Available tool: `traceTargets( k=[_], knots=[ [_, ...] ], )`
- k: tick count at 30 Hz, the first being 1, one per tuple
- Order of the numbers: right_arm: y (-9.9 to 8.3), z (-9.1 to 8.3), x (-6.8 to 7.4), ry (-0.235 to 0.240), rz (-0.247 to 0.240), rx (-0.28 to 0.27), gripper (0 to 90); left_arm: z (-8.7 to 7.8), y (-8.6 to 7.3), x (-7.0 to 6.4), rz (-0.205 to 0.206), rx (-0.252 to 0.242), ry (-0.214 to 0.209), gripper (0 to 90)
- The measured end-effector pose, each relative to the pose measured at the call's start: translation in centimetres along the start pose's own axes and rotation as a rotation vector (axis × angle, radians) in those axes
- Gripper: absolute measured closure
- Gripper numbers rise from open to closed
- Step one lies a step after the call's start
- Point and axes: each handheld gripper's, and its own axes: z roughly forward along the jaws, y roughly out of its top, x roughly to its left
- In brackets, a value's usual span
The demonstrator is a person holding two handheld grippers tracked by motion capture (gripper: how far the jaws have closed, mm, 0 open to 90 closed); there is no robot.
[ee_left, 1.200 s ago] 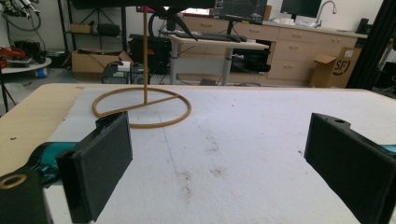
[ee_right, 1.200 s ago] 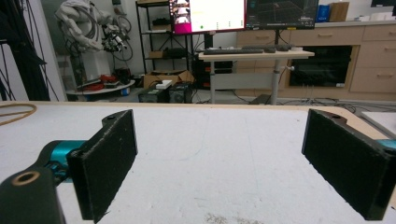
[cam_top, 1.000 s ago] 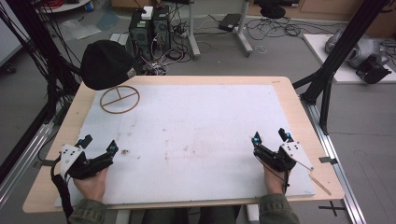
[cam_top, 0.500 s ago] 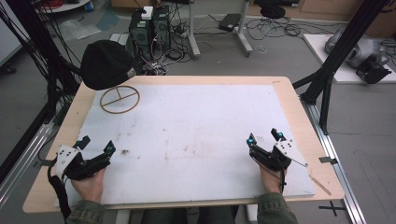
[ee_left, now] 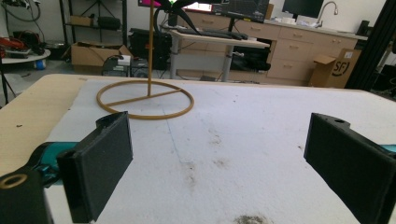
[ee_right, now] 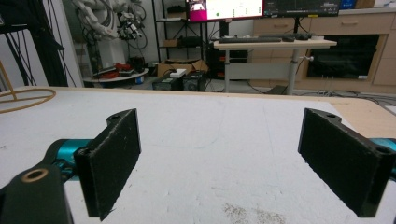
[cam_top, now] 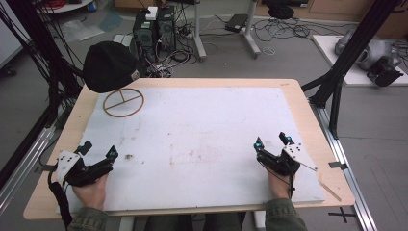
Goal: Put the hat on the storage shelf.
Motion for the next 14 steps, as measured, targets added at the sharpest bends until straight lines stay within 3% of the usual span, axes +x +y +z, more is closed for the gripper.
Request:
traceTargets(
  k=[14],
  knots=[
    [-0.31,0.2,0.0,0.019,-0.005,0.015,12.0,0.17,-0.12,-0.02,-0.006,0.01,-0.004,8.2]
  ],
)
